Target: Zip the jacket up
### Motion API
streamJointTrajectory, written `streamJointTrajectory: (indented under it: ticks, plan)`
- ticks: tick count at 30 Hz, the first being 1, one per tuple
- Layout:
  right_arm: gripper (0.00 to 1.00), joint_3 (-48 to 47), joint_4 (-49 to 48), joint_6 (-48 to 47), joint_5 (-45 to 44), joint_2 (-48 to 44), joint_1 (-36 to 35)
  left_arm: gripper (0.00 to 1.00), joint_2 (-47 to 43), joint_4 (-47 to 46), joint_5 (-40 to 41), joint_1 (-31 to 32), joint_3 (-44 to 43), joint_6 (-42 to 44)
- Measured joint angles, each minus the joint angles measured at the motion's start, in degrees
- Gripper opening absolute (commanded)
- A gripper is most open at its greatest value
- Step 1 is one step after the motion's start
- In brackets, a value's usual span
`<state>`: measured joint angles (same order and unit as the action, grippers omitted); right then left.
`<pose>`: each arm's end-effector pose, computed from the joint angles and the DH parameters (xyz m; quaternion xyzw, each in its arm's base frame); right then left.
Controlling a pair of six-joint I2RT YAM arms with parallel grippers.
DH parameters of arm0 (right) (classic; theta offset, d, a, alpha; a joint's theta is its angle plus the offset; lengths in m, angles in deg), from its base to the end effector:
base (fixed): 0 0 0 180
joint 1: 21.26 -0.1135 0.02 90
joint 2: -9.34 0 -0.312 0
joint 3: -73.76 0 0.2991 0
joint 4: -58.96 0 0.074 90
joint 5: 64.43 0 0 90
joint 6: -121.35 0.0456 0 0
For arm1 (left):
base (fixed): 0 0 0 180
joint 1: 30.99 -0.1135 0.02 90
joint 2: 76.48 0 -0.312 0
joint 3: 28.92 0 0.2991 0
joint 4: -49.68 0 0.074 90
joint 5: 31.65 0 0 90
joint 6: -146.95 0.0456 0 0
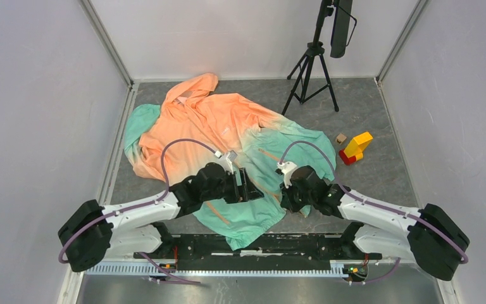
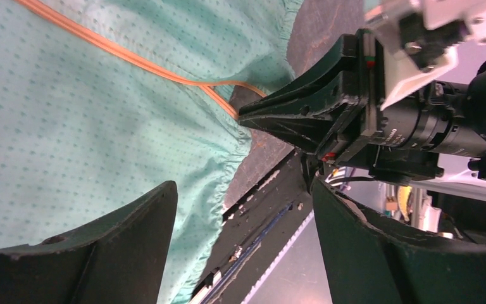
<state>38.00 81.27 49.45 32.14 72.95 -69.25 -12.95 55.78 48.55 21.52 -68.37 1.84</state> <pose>0.1448 0.1686 0.1617 -0.2609 0.9018 0.2306 0.2557 0.1501 -0.2085 0.2110 0.0230 0.8644 -0.4447 0.2336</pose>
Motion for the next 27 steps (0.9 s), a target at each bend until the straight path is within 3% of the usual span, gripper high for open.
streamJointTrajectory:
  ticks: [12,22,27]
  plan:
    - [0.00,0.8,-5.0,4.6,6.5,-3.9,0.5,0.63,5.9,-16.6,-6.9,0.0,7.8,-11.1]
    - [0.00,3.6,-12.8,12.6,10.5,-6.8,3.8,0.63,12.5,-29.9,-10.0,0.5,11.3,-18.6]
    - [0.00,5.5,-15.5,15.3,11.8,-7.1,4.3,0.59,16.8,-35.4,-10.5,1.4,11.3,-19.3]
